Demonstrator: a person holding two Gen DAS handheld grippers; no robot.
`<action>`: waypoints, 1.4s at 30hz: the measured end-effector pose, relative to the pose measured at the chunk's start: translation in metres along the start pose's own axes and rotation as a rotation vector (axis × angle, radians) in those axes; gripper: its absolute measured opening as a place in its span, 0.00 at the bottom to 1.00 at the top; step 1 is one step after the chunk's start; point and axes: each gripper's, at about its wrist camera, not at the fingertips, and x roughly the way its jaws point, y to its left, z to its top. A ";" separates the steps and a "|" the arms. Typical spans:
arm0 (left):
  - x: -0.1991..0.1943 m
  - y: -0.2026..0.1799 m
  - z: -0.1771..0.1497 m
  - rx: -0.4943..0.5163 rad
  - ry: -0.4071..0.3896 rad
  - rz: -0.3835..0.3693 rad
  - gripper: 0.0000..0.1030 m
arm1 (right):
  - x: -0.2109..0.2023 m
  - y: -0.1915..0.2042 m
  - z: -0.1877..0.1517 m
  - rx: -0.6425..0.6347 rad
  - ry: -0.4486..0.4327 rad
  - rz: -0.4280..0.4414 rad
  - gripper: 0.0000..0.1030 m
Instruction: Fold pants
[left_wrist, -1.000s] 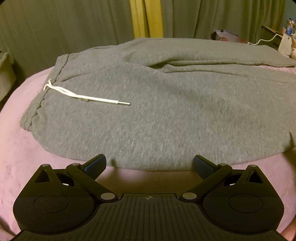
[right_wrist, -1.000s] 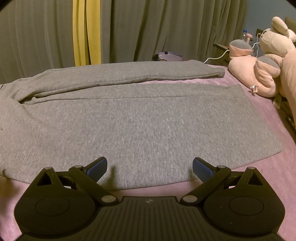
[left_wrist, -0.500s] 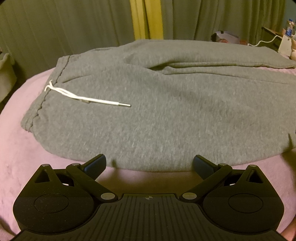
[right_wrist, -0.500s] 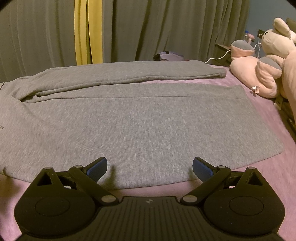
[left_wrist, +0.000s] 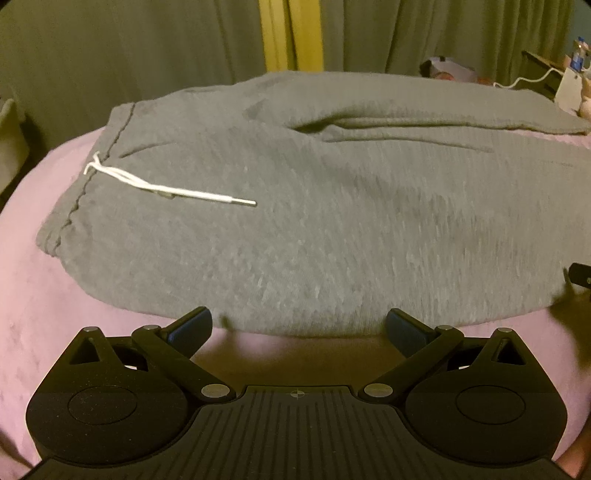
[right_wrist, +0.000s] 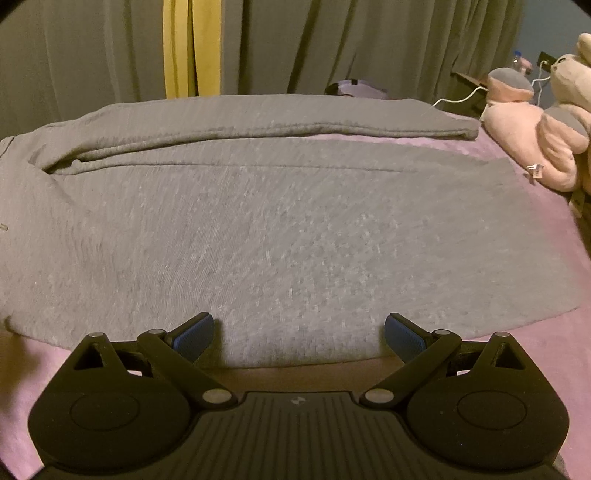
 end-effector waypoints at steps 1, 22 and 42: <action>0.001 0.000 0.000 -0.001 0.008 -0.001 1.00 | 0.001 0.000 0.000 0.002 0.002 0.006 0.96; 0.068 0.070 0.114 -0.485 -0.210 0.311 1.00 | 0.072 -0.024 0.045 0.100 0.130 0.064 0.97; 0.146 0.092 0.098 -0.561 -0.300 0.568 1.00 | 0.313 -0.038 0.371 0.404 0.057 -0.214 0.85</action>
